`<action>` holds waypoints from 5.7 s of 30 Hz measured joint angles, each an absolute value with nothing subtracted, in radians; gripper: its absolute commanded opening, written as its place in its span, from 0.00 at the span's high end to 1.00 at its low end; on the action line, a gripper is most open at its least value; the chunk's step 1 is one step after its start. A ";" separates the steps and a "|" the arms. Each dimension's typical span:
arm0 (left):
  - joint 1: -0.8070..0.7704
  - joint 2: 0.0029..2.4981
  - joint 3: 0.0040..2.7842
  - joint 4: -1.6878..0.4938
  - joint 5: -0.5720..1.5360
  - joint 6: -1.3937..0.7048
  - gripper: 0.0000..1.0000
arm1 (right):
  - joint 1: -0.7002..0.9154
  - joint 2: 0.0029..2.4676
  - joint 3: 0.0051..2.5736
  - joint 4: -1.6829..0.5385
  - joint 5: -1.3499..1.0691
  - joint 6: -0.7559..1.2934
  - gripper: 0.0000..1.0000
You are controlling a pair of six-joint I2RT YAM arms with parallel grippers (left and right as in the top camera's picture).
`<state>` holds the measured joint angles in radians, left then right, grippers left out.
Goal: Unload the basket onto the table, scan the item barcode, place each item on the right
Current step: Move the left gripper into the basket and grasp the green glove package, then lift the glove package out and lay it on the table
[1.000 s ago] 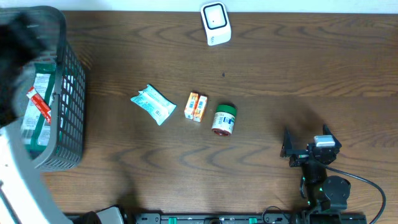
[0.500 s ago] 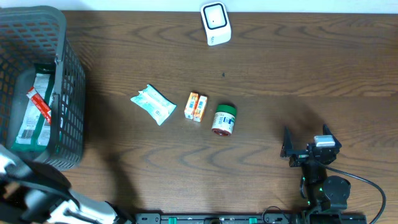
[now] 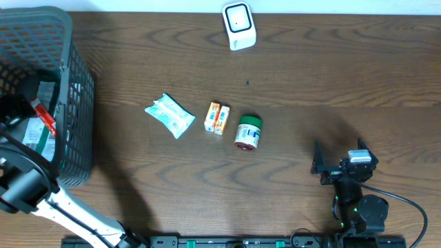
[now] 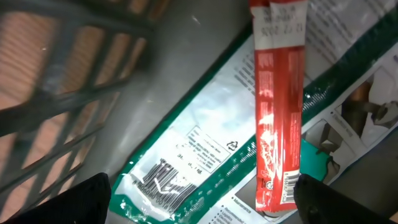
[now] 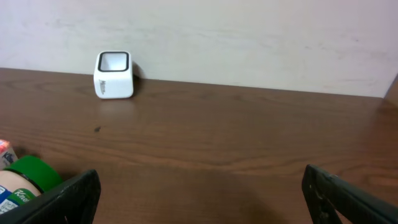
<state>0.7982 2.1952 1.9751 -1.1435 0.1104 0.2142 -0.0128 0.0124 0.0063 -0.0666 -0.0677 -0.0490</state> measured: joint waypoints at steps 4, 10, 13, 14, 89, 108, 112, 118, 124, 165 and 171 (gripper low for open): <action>0.796 2.222 1.975 -1.139 0.163 0.258 0.05 | -0.013 0.012 0.006 -0.067 -0.068 -0.049 0.01; 0.795 2.305 1.975 -1.137 0.203 0.282 0.06 | -0.013 0.012 0.006 -0.067 -0.067 -0.049 0.01; 0.795 2.323 1.966 -1.138 0.212 0.290 0.12 | -0.013 0.012 0.006 -0.067 -0.067 -0.049 0.01; 0.795 2.323 1.966 -1.139 0.216 0.290 0.15 | -0.013 0.012 0.006 -0.067 -0.067 -0.049 0.01; 0.810 2.225 1.740 -0.964 0.619 0.315 0.93 | -0.013 0.012 0.006 -0.067 -0.068 -0.049 0.01; 0.821 1.710 1.923 -0.888 0.502 0.028 0.93 | -0.013 0.012 0.006 -0.067 -0.068 -0.049 0.01; 0.821 1.450 1.958 -0.911 0.483 -0.054 0.93 | -0.013 0.012 0.006 -0.067 -0.068 -0.049 0.01; 0.710 1.246 1.961 -1.055 0.515 -0.124 0.93 | -0.013 0.013 0.006 -0.066 -0.068 -0.049 0.01; 0.440 1.218 1.911 -1.202 0.556 -0.138 0.92 | -0.013 0.013 0.006 -0.067 -0.067 -0.049 0.01; 0.004 1.485 0.817 -0.340 0.286 -0.345 0.46 | -0.013 0.013 0.006 -0.067 -0.068 -0.049 0.01; 0.004 1.468 0.817 -0.352 0.285 -0.347 0.25 | -0.013 0.013 0.006 -0.067 -0.067 -0.049 0.01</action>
<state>0.0036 1.4685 0.8165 -0.3523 0.2852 -0.3466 -0.0128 0.0128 0.0063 -0.0666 -0.0673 -0.0490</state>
